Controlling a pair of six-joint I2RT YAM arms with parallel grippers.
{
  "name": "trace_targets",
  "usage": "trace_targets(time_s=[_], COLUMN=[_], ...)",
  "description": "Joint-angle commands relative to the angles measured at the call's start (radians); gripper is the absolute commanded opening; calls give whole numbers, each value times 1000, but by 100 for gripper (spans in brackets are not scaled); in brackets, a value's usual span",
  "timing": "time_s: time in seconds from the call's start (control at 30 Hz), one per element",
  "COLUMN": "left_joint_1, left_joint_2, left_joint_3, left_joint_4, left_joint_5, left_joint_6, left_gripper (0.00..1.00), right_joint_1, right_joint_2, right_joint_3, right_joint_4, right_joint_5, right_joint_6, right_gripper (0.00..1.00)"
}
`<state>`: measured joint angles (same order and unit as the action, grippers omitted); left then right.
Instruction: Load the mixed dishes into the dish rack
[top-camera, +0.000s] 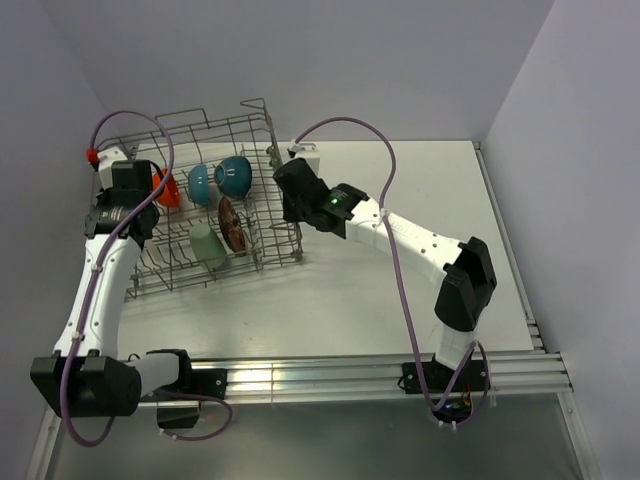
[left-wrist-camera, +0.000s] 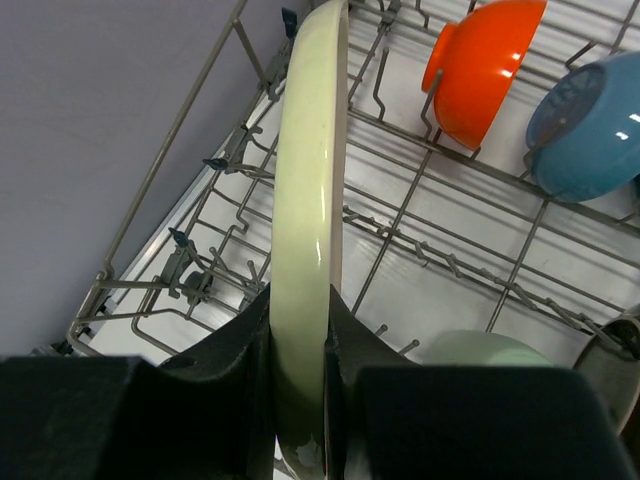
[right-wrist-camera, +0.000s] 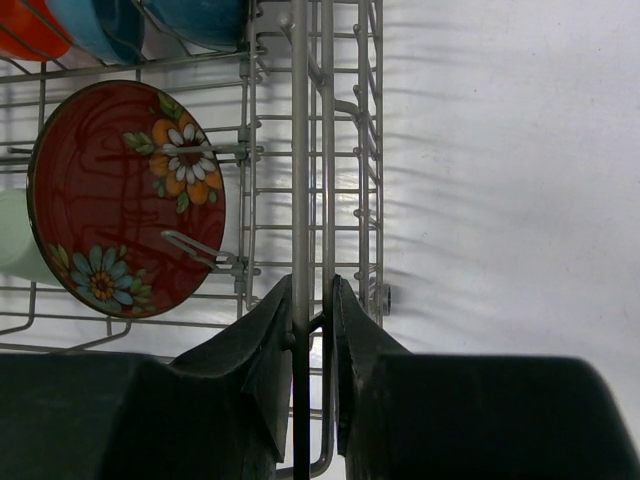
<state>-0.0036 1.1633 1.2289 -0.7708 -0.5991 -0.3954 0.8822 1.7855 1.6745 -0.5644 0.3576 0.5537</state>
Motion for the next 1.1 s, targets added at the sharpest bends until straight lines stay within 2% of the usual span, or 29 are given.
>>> trace_targets(time_s=[0.0,0.23,0.33,0.5,0.57,0.87,1.07], left_joint_1=[1,1,1,1,1,1,1], left_joint_2=[27,68,10,-82,-125,-159,-192], left_joint_3=[96,121,112,124,132,133,71], left_joint_4=[102,99,114,90,90,76,77], left_joint_5=[-10,24,33,-68,-64,180,246], left_joint_6=[6,6,-16,-36,-30,29,89], left_gripper=[0,0,0,0,0,0,0], right_joint_1=[61,97,98,98,98,98,97], right_joint_2=[-78,-80,-75,-81,-80,-107,-120], right_joint_3=[-3,8,7,-16,-22,-48,-68], right_joint_4=[3,6,0,17,21,46,58], right_joint_5=[-26,-3,4,1,-5,-28,-35], right_joint_6=[137,137,137,130,132,132,129], right_gripper=[0,0,0,0,0,0,0])
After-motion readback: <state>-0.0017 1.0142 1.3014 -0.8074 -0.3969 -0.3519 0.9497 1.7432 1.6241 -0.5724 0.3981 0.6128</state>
